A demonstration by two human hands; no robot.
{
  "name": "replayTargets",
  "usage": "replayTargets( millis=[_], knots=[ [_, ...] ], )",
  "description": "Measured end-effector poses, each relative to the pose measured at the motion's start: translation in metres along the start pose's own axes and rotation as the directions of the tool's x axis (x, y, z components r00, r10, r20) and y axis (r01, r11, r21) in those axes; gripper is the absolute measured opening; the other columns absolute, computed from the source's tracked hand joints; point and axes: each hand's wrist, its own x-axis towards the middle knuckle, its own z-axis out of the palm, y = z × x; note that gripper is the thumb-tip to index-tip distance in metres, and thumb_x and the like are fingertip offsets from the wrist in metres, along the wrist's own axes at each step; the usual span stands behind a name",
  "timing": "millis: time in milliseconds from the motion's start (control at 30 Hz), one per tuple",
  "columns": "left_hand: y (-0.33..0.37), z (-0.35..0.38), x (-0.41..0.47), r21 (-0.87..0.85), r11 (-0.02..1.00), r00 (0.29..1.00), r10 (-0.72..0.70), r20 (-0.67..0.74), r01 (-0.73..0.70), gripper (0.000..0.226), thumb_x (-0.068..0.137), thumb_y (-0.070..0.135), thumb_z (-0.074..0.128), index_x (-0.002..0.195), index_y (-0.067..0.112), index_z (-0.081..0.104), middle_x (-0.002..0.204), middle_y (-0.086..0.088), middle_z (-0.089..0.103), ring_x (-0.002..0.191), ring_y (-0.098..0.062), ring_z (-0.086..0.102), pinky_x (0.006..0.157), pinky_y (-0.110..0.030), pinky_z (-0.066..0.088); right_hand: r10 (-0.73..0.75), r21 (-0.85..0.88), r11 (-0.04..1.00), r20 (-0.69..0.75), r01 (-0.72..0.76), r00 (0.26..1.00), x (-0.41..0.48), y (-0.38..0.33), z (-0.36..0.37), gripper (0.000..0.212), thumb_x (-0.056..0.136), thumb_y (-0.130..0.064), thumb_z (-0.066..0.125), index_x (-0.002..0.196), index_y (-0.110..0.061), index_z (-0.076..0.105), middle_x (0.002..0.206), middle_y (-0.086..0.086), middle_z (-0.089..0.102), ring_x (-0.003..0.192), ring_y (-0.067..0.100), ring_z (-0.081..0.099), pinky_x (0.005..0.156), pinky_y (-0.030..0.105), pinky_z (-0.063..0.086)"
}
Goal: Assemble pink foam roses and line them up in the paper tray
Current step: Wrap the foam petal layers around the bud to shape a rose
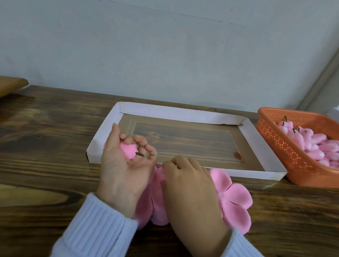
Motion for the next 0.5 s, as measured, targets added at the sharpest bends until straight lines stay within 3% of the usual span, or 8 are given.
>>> replayTargets(
  millis=[100,300,400,500],
  knots=[
    [0.001,-0.001,0.000,-0.060,0.998,1.000,-0.026,-0.016,0.025,0.038,0.088,0.040,0.062,0.058,0.021,0.050,0.054,0.011,0.046,0.051,-0.008,0.055,0.071,-0.023,0.037,-0.066,0.110,0.992,0.015,0.064,0.998,0.004,0.004,-0.002,0.011,0.085,-0.019,0.056,0.097,-0.020,0.057,0.103,0.001,0.060,0.099,0.023,0.055,0.079,0.033,0.039],
    [0.000,-0.003,0.000,-0.053,0.998,0.999,-0.017,-0.029,0.015,0.032,0.094,0.044,0.050,0.073,0.020,0.050,0.054,0.009,0.053,0.053,-0.011,0.061,0.070,-0.025,0.037,0.030,0.184,0.983,-0.016,-0.026,0.999,0.004,0.010,0.001,0.018,0.093,-0.022,0.045,0.111,-0.027,0.048,0.092,0.001,0.067,0.089,0.025,0.063,0.075,0.036,0.050],
    [-0.001,-0.003,-0.001,-0.047,0.999,0.999,-0.012,-0.043,0.010,0.031,0.095,0.046,0.047,0.080,0.019,0.050,0.054,0.007,0.055,0.053,-0.013,0.063,0.069,-0.026,0.038,0.044,0.311,0.950,-0.105,-0.009,0.994,0.006,0.016,0.000,0.009,0.093,-0.022,0.049,0.095,-0.020,0.057,0.084,-0.002,0.064,0.083,0.019,0.059,0.074,0.035,0.046],
    [-0.001,-0.001,-0.002,-0.041,0.999,0.999,0.005,-0.041,-0.007,0.032,0.095,0.044,0.048,0.078,0.017,0.051,0.055,0.004,0.055,0.052,-0.015,0.064,0.070,-0.026,0.041,0.220,0.560,0.820,-0.125,-0.114,0.967,0.008,0.026,-0.008,0.012,0.087,-0.016,0.054,0.075,-0.022,0.053,0.063,-0.009,0.053,0.062,0.004,0.050,0.055,0.017,0.039]
  ],
)
